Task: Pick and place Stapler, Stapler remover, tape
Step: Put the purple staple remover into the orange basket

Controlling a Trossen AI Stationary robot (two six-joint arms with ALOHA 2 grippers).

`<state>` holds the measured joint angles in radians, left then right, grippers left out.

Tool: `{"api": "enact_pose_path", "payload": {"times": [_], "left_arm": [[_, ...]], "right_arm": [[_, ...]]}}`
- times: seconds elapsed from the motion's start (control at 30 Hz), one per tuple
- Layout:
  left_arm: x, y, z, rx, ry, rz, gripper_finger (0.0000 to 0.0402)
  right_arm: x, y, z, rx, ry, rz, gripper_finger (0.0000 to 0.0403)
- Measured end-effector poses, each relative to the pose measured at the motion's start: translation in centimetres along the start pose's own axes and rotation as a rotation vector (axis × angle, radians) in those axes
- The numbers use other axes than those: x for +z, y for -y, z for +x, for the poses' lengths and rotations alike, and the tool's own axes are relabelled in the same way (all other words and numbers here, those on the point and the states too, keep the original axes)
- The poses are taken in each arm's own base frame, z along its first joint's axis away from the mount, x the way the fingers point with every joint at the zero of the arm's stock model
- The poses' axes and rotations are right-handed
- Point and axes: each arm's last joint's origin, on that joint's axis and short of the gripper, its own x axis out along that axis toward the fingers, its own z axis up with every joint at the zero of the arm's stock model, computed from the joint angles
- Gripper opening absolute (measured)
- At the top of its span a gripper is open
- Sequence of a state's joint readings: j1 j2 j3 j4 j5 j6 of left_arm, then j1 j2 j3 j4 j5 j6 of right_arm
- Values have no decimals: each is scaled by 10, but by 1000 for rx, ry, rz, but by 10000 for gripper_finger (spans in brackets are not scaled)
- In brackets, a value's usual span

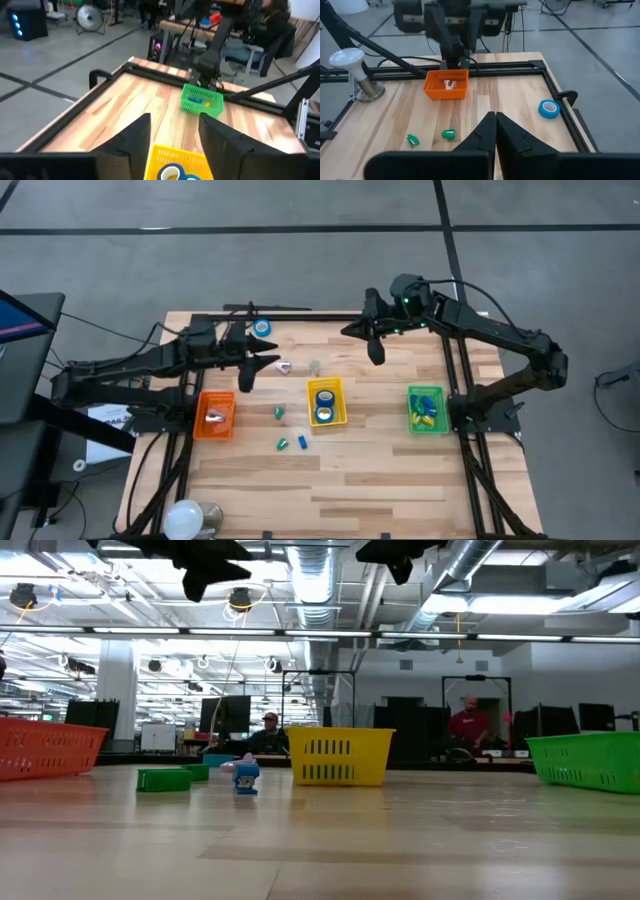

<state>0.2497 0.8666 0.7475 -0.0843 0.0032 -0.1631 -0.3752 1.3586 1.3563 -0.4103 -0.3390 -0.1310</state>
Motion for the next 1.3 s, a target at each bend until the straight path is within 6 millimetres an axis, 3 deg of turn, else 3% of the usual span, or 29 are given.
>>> {"api": "enact_pose_path", "payload": {"times": [0.4,0.63,1.0,1.3], "left_arm": [[-5,-1,15,7,-48,0,263],[18,0,10,15,18,50,260],[18,-11,11,63,12,38,255],[3,-14,30,58,-101,35,252]], "right_arm": [[-5,-1,0,5,-46,41,1],[-5,-2,-6,2,-61,40,1],[1,-14,-45,-46,-49,-8,1],[-40,-22,-54,-72,-61,65,0]]}}
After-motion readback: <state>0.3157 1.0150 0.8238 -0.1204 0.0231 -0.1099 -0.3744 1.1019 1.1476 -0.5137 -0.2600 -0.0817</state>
